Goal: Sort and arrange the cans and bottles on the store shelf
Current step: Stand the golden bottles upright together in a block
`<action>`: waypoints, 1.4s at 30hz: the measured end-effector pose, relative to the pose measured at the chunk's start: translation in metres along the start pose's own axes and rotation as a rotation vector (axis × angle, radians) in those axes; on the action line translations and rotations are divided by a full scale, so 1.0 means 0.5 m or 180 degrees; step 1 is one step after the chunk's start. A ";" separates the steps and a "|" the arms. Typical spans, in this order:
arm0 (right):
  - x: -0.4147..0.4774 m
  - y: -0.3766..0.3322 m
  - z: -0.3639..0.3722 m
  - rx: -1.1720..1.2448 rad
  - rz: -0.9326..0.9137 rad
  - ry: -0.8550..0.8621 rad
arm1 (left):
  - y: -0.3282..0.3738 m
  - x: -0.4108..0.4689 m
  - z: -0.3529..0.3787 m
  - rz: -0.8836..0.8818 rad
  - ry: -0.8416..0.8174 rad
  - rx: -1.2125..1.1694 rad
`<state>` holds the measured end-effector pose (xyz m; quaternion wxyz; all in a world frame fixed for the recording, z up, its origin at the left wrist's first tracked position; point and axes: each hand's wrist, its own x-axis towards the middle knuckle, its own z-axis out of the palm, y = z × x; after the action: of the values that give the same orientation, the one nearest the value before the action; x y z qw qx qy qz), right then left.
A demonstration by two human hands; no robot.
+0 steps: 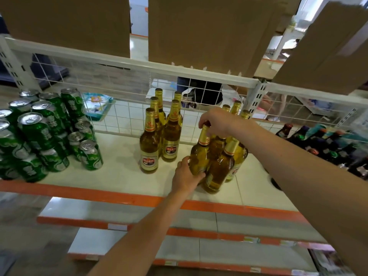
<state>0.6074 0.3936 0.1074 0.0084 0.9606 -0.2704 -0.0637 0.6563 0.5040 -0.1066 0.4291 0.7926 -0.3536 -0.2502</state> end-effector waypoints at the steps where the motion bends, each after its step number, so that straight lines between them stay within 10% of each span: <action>1: 0.004 -0.005 -0.002 0.0048 -0.0012 0.0028 | -0.005 -0.002 -0.001 0.0011 0.0043 0.0006; 16: 0.117 -0.121 -0.022 0.0653 0.0083 0.0195 | -0.082 0.043 -0.082 -0.0163 0.1276 -0.0936; 42: 0.158 -0.141 0.010 0.0672 0.0065 0.0456 | -0.096 0.048 -0.063 -0.0224 0.1561 -0.0492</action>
<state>0.7100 0.4128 0.0895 -0.0728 0.9554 -0.2841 0.0339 0.7099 0.5198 -0.1340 0.5524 0.8062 -0.1910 -0.0917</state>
